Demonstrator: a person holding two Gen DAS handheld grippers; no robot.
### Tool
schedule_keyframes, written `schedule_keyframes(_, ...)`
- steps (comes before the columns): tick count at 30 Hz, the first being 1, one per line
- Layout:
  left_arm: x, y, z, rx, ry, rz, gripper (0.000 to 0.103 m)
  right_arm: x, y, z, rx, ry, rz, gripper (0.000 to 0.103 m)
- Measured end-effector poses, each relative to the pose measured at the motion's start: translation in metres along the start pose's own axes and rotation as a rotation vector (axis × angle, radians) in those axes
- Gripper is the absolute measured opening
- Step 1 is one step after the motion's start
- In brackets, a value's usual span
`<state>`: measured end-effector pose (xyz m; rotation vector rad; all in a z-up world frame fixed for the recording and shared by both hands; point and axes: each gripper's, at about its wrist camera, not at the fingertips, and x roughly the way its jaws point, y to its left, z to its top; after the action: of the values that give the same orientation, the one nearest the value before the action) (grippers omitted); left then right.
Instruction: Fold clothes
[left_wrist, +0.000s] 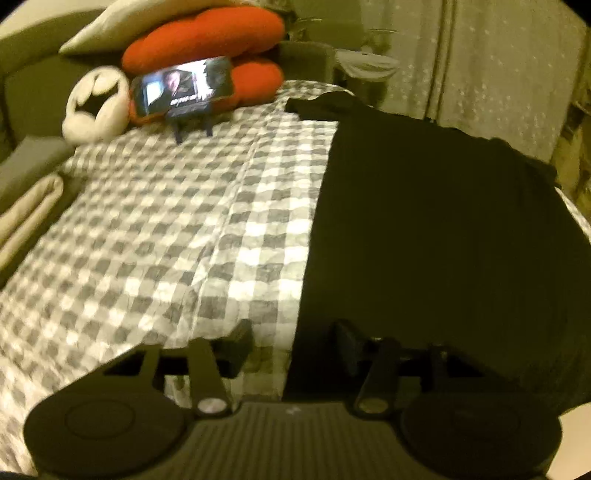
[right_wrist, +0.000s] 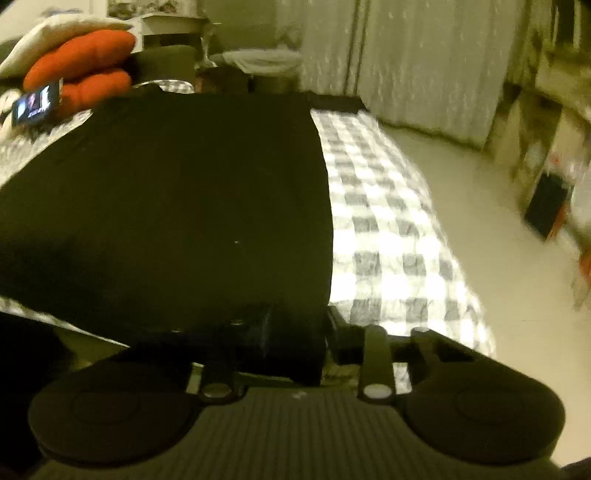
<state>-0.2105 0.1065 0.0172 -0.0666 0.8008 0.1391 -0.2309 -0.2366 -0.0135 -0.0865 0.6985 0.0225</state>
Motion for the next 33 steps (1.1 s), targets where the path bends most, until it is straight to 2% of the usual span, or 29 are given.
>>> schedule_keyframes(1, -0.001, 0.000, -0.001, 0.009, -0.008, 0.001, 0.031, -0.004, 0.000, 0.001, -0.003, -0.011, 0.000, 0.003)
schedule_keyframes(2, -0.003, 0.001, 0.000, -0.003, -0.010, -0.011, 0.015, -0.007, -0.006, 0.002, 0.031, -0.010, 0.014, 0.003)
schedule_keyframes(4, -0.008, 0.002, -0.001, -0.009, -0.011, -0.042, 0.004, -0.011, -0.019, 0.004, 0.097, -0.007, 0.040, 0.003)
schedule_keyframes(8, -0.006, -0.001, -0.006, 0.005, 0.033, -0.099, 0.004, -0.017, -0.056, 0.008, 0.324, 0.012, 0.201, 0.002)
schedule_keyframes(10, -0.005, 0.005, -0.007, -0.031, 0.051, -0.133, 0.005, -0.016, -0.071, 0.010, 0.417, 0.033, 0.272, 0.002)
schedule_keyframes(12, -0.004, 0.010, -0.008, -0.068, 0.070, -0.168, 0.006, -0.014, -0.078, 0.007, 0.458, 0.061, 0.293, 0.002)
schedule_keyframes(15, -0.003, 0.008, -0.010, -0.064, 0.076, -0.173, 0.007, -0.007, -0.088, 0.003, 0.523, 0.094, 0.330, 0.002)
schedule_keyframes(18, -0.004, 0.005, -0.012, -0.043, 0.077, -0.192, 0.016, -0.003, -0.095, -0.002, 0.586, 0.111, 0.355, 0.002)
schedule_keyframes(19, -0.005, 0.003, -0.013, -0.034, 0.076, -0.201, 0.022, -0.004, -0.099, -0.003, 0.611, 0.112, 0.361, 0.002)
schedule_keyframes(20, -0.003, 0.003, -0.012, -0.023, 0.083, -0.216, 0.030, -0.005, -0.099, -0.002, 0.601, 0.114, 0.347, 0.002)
schedule_keyframes(21, -0.001, 0.003, -0.012, -0.012, 0.091, -0.232, 0.034, -0.006, -0.100, -0.002, 0.590, 0.115, 0.334, 0.001)
schedule_keyframes(25, 0.001, -0.007, -0.014, 0.055, 0.087, -0.219, 0.041, -0.011, -0.098, -0.002, 0.545, 0.120, 0.304, 0.001)
schedule_keyframes(28, 0.007, -0.011, -0.015, 0.086, 0.098, -0.202, 0.040, -0.014, -0.098, -0.004, 0.530, 0.119, 0.299, 0.001)
schedule_keyframes(33, -0.004, -0.002, -0.015, 0.051, 0.072, -0.162, 0.037, -0.024, -0.093, -0.007, 0.474, 0.084, 0.286, 0.002)
